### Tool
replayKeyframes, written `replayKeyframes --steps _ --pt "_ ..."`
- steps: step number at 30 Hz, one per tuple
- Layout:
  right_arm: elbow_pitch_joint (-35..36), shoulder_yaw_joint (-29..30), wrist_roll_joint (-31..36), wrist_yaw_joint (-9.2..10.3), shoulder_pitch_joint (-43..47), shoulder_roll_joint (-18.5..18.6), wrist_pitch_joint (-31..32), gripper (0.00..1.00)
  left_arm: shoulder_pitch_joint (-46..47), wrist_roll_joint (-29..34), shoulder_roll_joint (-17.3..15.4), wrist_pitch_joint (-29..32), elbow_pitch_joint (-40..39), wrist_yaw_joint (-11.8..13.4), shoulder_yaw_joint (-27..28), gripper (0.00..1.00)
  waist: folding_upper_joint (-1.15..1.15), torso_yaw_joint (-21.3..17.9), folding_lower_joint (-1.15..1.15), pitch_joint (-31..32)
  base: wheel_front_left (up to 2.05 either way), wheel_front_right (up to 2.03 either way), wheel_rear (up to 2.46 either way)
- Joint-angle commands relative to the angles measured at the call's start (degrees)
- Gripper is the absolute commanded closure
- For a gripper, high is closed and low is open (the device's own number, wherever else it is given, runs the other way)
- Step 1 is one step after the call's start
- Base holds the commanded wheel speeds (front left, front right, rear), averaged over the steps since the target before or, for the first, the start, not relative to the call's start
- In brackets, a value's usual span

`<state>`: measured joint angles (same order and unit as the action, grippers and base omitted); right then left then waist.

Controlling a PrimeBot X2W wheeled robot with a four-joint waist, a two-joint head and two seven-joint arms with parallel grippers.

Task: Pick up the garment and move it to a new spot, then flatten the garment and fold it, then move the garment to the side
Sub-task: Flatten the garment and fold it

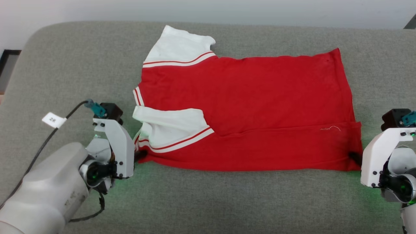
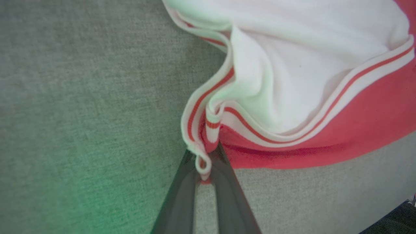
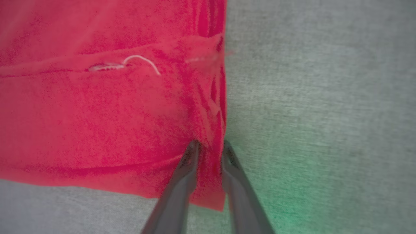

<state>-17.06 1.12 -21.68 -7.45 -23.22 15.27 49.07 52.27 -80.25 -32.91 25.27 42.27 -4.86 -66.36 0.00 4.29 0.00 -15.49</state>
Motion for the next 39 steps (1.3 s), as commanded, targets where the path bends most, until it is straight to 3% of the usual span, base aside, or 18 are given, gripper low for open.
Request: replayKeyframes --steps 1,7,17,23,32,39 --pt "-3.12 -1.30 -1.09 -0.04 1.73 -1.04 0.66 1.00 -1.29 -0.08 1.18 -0.19 1.12 0.31 -0.76 1.00 0.00 0.01 0.00 0.04 0.00 0.00 0.00" --pt "-4.06 -1.09 -1.53 0.02 0.49 1.01 -0.32 1.00 -1.24 -0.60 0.08 0.72 1.84 -0.07 -0.30 1.00 0.00 -0.35 0.00 0.58 0.00 0.00 0.00" --pt "0.74 -1.32 -4.22 0.01 3.15 3.77 2.23 1.00 -2.10 -1.58 -4.03 5.07 -3.04 2.48 -0.63 1.00 0.00 -0.71 0.00 2.91 0.00 0.00 0.00" --pt "6.72 -0.66 -6.23 0.01 7.09 5.24 5.23 1.00 -3.25 -1.70 -7.85 6.99 -9.81 5.89 -1.04 1.00 0.00 -0.84 0.00 3.92 0.00 0.00 0.00" --pt "14.81 1.72 -8.03 0.00 15.20 4.40 10.25 1.00 -6.83 -3.16 -12.90 9.47 -21.56 12.18 -1.59 1.00 0.00 -1.18 0.00 4.64 0.00 0.00 0.00" --pt "17.64 3.25 -7.26 0.00 17.66 2.53 10.87 1.00 -9.07 -3.63 -14.26 9.15 -25.73 14.67 -1.92 1.00 0.00 -1.72 0.00 4.40 0.00 0.00 0.00"
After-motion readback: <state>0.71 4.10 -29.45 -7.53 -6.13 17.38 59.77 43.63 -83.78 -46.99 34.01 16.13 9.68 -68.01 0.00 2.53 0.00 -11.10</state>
